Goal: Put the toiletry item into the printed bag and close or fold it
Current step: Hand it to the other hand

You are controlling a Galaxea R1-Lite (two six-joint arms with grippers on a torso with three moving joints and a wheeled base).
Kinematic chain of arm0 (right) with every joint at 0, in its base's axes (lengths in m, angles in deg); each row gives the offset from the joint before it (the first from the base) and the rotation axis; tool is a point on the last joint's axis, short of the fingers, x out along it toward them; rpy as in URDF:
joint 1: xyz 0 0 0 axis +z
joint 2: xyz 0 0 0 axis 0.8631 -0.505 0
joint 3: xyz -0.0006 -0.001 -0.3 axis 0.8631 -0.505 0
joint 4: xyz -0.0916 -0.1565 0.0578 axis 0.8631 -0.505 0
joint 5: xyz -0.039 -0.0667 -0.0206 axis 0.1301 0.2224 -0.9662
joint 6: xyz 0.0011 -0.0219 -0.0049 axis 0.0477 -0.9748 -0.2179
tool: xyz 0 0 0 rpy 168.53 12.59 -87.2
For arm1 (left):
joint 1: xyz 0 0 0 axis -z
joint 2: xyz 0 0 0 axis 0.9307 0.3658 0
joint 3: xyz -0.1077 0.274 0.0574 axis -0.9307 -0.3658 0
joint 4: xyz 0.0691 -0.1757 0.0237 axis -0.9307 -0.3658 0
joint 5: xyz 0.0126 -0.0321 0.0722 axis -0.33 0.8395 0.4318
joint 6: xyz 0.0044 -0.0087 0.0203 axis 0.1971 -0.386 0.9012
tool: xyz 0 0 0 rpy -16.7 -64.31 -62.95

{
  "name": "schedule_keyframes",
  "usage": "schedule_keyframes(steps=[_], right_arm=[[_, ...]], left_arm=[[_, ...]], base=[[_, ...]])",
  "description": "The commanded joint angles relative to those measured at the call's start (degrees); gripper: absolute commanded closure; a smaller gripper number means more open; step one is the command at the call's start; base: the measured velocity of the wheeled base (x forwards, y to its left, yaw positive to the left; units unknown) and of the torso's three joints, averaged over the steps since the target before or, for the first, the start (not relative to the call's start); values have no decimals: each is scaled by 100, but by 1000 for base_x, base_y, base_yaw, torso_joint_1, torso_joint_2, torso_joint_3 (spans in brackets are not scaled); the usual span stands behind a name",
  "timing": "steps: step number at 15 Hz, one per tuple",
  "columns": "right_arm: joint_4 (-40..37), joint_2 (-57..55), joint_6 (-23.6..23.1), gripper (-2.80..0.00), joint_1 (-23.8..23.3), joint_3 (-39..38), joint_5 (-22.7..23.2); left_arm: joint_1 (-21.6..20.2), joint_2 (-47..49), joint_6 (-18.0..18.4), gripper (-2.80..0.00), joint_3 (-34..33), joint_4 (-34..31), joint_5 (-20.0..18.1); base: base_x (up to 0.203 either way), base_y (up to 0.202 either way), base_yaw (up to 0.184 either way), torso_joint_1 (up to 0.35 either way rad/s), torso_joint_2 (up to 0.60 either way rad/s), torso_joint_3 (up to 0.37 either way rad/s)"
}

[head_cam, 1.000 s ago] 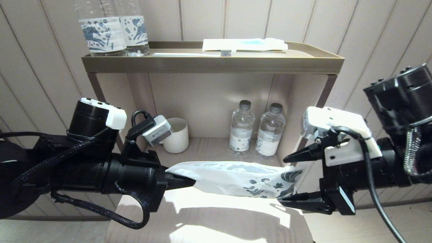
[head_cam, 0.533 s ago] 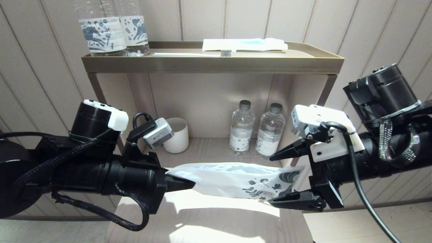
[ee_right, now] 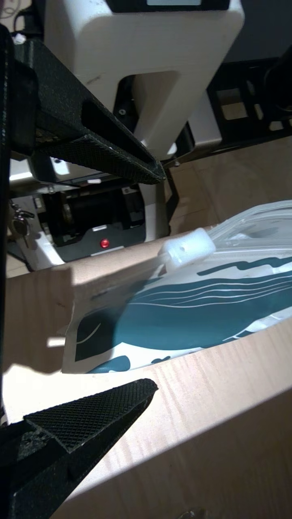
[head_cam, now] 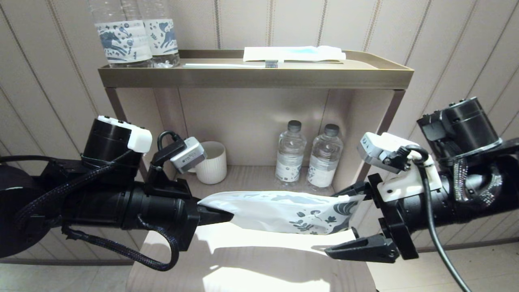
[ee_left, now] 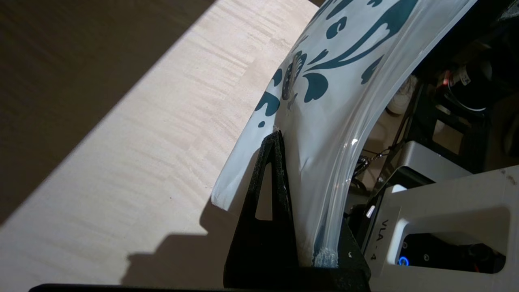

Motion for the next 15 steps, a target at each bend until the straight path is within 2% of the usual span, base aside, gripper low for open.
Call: schedule_keyframes(steps=[1,4,5,12,15], right_arm=[[898,45,475,-280,-41,-375,93],[2642,-115,1344,-280,-3,-824,156],[2830,-184,1513,-280,13,-833,162],[2880,-98,1487,-280,19,-1059,200],[2880,-106,1495,-280,-44,-1048,663]], left_arm=[[-1,16,4,0,4,2,-19],[-1,16,4,0,-5,2,-19],[-1,8,13,0,-13,2,-19],[-1,8,-23,0,44,2,-23],[-1,25,-57,0,65,2,-70]], base=[[0,0,0,0,0,0],[0,0,0,0,0,0],[0,0,0,0,0,0],[0,0,0,0,0,0],[0,0,0,0,0,0]])
